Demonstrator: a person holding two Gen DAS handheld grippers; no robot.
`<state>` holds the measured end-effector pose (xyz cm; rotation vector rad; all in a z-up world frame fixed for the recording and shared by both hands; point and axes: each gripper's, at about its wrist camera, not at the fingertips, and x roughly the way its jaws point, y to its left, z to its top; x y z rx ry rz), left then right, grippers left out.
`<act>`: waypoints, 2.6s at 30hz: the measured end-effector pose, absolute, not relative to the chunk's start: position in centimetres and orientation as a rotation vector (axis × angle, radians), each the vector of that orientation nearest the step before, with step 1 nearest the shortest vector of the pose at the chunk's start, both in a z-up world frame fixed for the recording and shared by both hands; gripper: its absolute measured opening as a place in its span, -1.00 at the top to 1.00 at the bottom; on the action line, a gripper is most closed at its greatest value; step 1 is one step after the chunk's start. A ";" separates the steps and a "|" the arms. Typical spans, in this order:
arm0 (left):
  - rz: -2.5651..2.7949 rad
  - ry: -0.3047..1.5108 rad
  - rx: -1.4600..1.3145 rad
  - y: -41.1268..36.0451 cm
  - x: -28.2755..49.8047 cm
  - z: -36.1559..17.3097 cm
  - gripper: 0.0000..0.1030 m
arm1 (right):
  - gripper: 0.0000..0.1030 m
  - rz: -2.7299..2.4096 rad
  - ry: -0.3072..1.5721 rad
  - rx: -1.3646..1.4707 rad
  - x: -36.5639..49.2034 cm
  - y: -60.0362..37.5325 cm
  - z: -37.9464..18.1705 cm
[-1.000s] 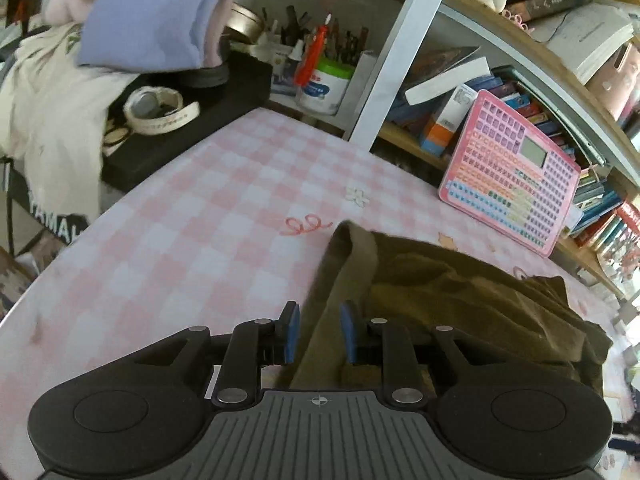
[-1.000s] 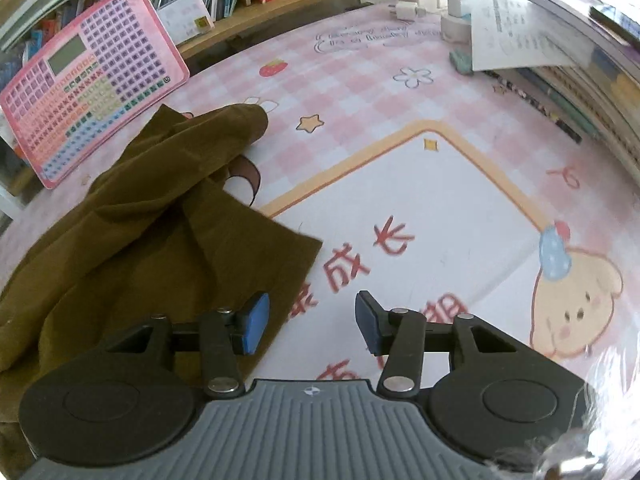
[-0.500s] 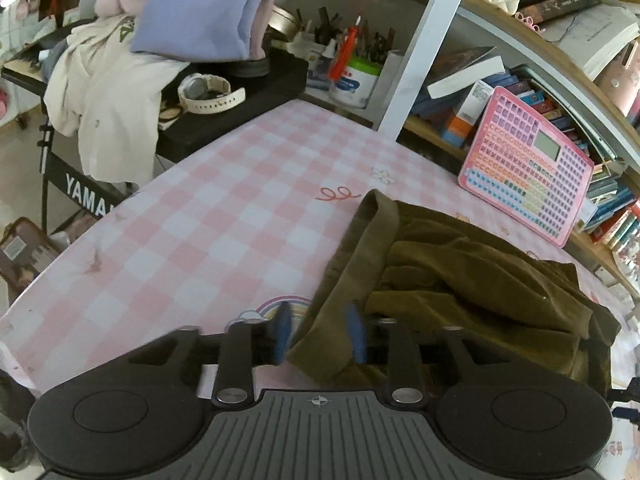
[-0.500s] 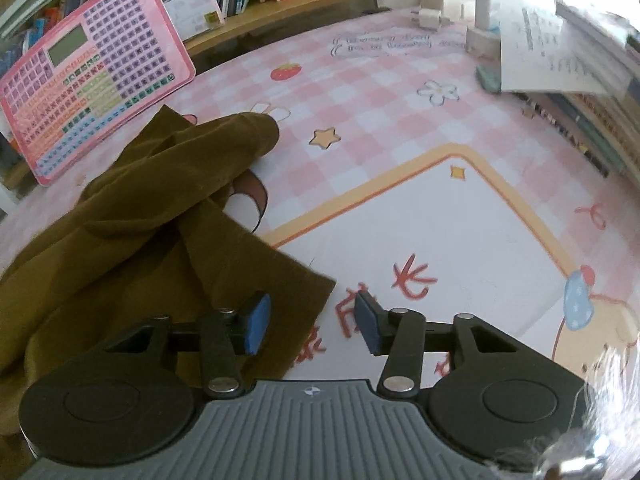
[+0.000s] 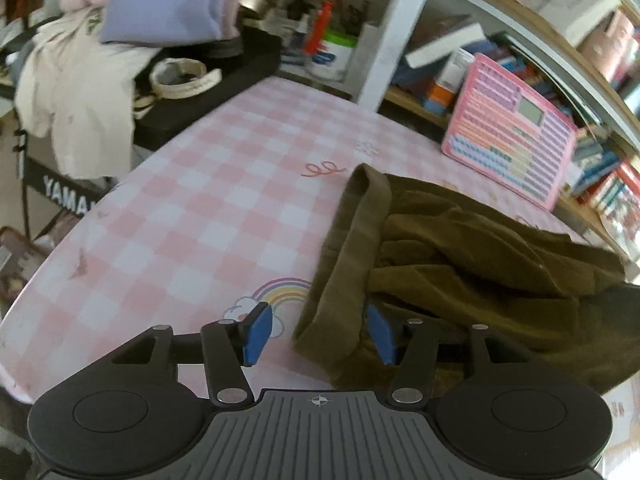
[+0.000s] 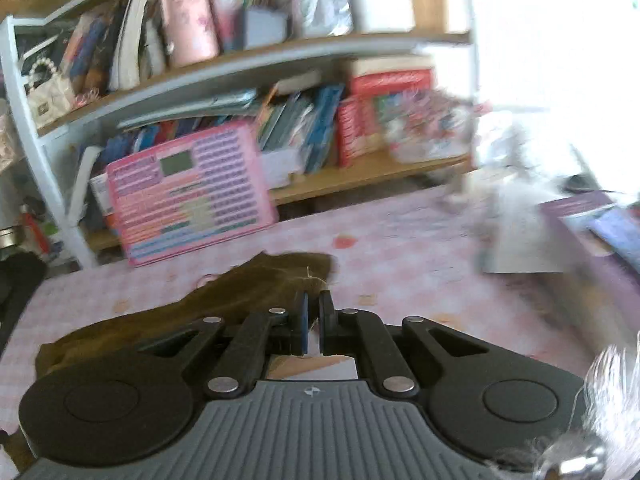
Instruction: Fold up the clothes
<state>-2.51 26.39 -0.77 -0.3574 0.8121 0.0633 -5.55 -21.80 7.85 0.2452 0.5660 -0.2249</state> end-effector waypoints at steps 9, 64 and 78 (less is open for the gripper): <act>-0.030 0.805 -0.309 27.1 -1.1 -0.8 -0.05 | 0.91 -0.522 0.889 0.343 -10.3 -24.1 -2.3; -0.070 0.697 -0.364 29.0 2.9 -1.8 0.74 | 0.86 -0.549 0.917 0.328 -10.4 -22.1 -4.4; -0.265 0.814 -0.319 27.1 -2.8 -3.7 0.75 | 0.87 -0.543 0.894 0.322 -10.6 -22.1 -3.3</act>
